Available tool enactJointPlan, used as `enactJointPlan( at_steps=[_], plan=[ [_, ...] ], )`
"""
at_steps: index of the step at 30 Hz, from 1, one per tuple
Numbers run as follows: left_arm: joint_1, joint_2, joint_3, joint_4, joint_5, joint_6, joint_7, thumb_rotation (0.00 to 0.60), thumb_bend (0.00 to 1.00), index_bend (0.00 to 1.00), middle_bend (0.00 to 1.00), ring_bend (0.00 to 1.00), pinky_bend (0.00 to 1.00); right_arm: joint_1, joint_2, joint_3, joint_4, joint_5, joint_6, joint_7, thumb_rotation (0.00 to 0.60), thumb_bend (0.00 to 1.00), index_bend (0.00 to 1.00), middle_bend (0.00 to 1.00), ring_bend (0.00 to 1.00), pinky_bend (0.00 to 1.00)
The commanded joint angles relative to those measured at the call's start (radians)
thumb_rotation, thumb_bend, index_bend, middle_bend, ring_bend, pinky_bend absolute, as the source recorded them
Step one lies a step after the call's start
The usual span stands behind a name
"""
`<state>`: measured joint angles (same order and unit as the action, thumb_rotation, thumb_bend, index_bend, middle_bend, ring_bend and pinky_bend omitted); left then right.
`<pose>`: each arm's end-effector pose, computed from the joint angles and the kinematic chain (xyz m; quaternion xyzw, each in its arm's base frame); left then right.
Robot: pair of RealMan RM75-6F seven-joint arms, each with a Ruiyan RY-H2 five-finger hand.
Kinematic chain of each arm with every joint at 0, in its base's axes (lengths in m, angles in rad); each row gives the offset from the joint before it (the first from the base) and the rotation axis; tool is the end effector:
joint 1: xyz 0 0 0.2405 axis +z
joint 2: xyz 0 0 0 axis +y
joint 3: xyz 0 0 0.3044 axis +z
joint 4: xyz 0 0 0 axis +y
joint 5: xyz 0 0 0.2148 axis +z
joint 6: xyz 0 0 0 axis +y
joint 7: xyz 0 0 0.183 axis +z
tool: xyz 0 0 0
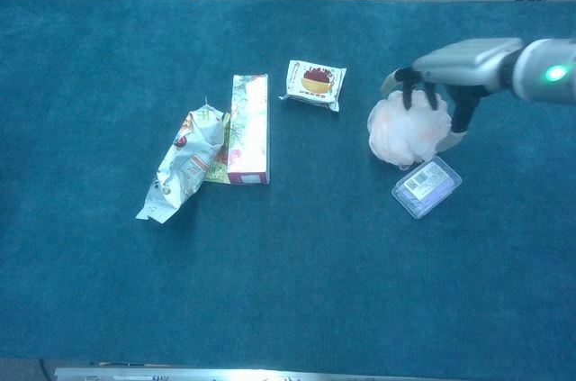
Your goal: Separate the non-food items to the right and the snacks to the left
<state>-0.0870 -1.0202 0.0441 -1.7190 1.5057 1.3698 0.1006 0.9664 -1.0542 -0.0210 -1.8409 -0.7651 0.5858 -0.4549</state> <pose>-0.3566 0.1995 0.1666 -0.6522 -0.4151 -0.2989 0.5595 -0.1907 -0.3857 0.0513 0.8332 -0.4056 0.1457 0.3464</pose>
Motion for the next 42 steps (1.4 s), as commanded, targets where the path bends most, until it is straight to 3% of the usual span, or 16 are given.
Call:
enactJointPlan(
  at_steps=[1,7,17,25,33,42],
  plan=[
    [-0.003,-0.001,-0.001,-0.001,0.000,-0.002,0.002,0.600,0.23,0.00,0.01,0.00,0.03,-0.068,0.060,0.021,-0.034,-0.094,0.036,0.102,0.600,0.00,0.17,0.35,0.50,0.63],
    [-0.006,-0.002,-0.001,-0.004,-0.004,-0.008,0.005,0.600,0.23,0.00,0.01,0.00,0.03,-0.129,0.031,0.065,0.025,-0.167,0.133,0.196,0.600,0.00,0.20,0.36,0.52,0.66],
    [0.007,0.017,0.003,-0.013,-0.006,0.010,0.006,0.600,0.23,0.00,0.01,0.00,0.03,-0.086,-0.229,0.134,0.167,-0.110,0.328,0.034,0.600,0.00,0.21,0.36,0.46,0.64],
    [0.017,0.026,0.009,-0.018,-0.001,0.022,0.002,0.600,0.23,0.00,0.01,0.00,0.03,0.012,-0.403,0.189,0.254,0.034,0.365,-0.132,0.600,0.00,0.22,0.36,0.40,0.59],
    [0.022,0.030,0.013,-0.013,0.002,0.025,-0.006,0.600,0.23,0.00,0.01,0.00,0.03,0.115,-0.530,0.206,0.344,0.212,0.368,-0.298,0.600,0.00,0.21,0.29,0.28,0.49],
    [0.028,0.031,0.016,-0.006,-0.002,0.025,-0.017,0.600,0.23,0.00,0.01,0.00,0.03,0.207,-0.656,0.224,0.501,0.399,0.353,-0.427,0.600,0.00,0.16,0.25,0.23,0.46]
  ],
)
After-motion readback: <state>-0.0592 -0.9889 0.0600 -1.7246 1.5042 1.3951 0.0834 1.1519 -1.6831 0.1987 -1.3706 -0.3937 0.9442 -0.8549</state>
